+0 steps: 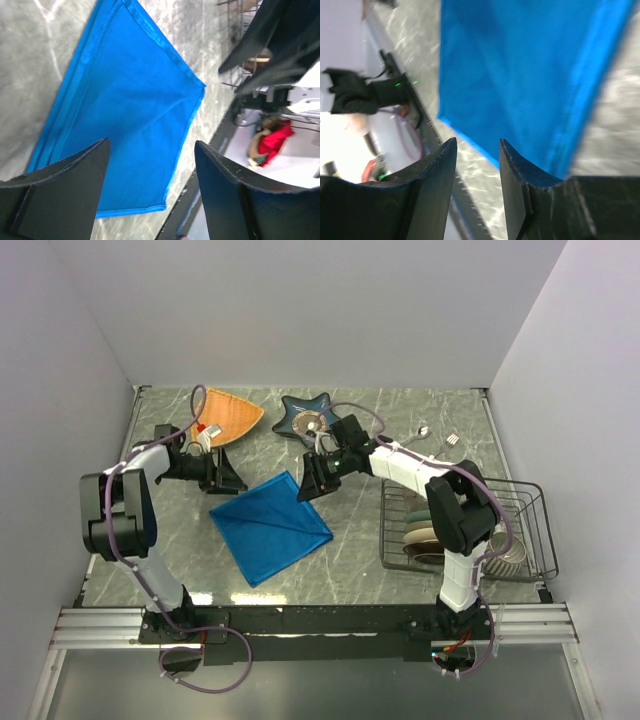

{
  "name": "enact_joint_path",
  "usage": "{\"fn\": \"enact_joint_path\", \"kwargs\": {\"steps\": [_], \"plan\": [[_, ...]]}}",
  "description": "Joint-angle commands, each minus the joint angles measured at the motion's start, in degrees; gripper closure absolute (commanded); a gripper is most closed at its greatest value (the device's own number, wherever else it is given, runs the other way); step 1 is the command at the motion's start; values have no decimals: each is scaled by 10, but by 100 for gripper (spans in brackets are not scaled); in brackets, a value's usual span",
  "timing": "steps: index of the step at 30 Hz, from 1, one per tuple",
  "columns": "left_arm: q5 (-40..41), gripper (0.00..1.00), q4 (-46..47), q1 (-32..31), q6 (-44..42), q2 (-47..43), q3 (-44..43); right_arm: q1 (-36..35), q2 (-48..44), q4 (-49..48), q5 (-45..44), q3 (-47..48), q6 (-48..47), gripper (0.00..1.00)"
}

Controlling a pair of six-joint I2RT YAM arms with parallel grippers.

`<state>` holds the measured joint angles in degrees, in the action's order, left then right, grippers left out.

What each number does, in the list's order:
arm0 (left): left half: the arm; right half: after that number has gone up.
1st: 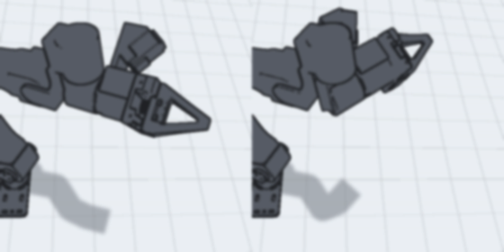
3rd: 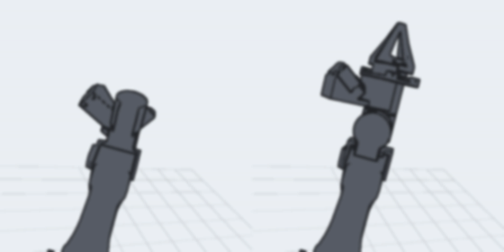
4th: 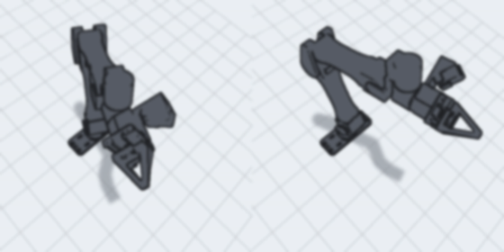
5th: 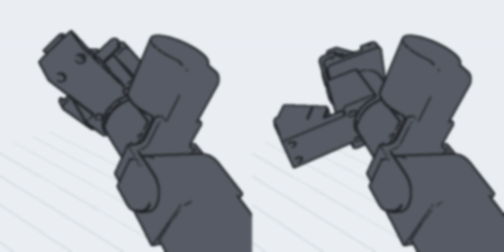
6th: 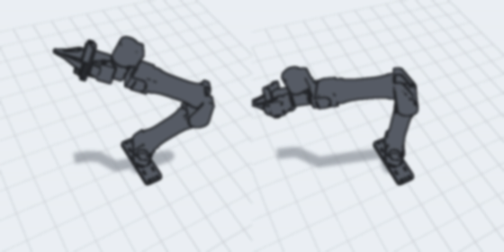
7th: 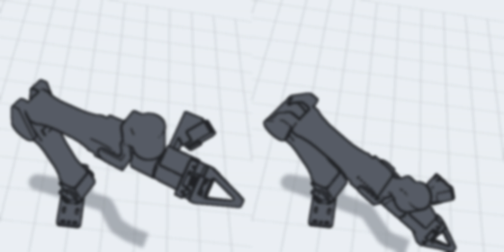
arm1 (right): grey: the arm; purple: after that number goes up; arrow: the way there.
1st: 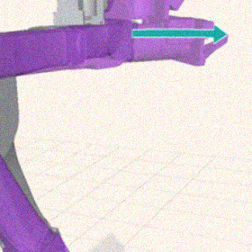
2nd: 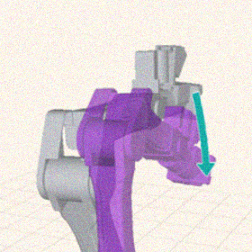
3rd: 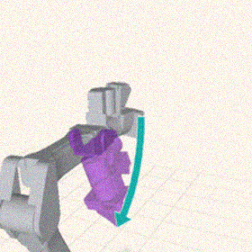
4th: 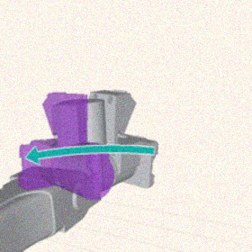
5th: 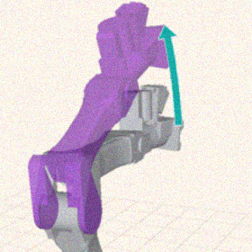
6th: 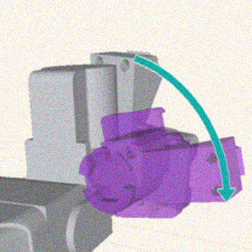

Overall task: Fold the napkin into a case and place the utensils inside
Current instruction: Smooth out the upper triangle-folded napkin at the center of the board.

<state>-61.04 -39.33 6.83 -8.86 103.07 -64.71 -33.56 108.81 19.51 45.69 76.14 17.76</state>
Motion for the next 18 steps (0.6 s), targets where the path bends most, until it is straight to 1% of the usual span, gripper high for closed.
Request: {"fn": "enact_joint_path", "kwargs": {"steps": [1,4,5,9,11,13,17,18], "plan": [[37,26,-1,5,-23,-48,9,10,30,92,-52,26,-78,53],[66,26,17,5,-19,-66,18,10,39,98,-60,21,-77,53],[93,26,18,5,-20,-66,17,10,39,98,-67,18,-76,53],[171,28,3,5,-66,-45,-13,10,34,108,-87,5,-82,53],[196,28,1,5,-87,-35,-28,10,31,112,-99,-3,-87,51],[224,28,0,4,-104,-16,-51,10,29,122,-107,-4,-93,45],[247,29,-43,-1,-155,45,-110,11,22,137,-106,4,-91,28],[252,30,-70,-6,-166,54,-118,14,20,146,-105,8,-91,25]]}}
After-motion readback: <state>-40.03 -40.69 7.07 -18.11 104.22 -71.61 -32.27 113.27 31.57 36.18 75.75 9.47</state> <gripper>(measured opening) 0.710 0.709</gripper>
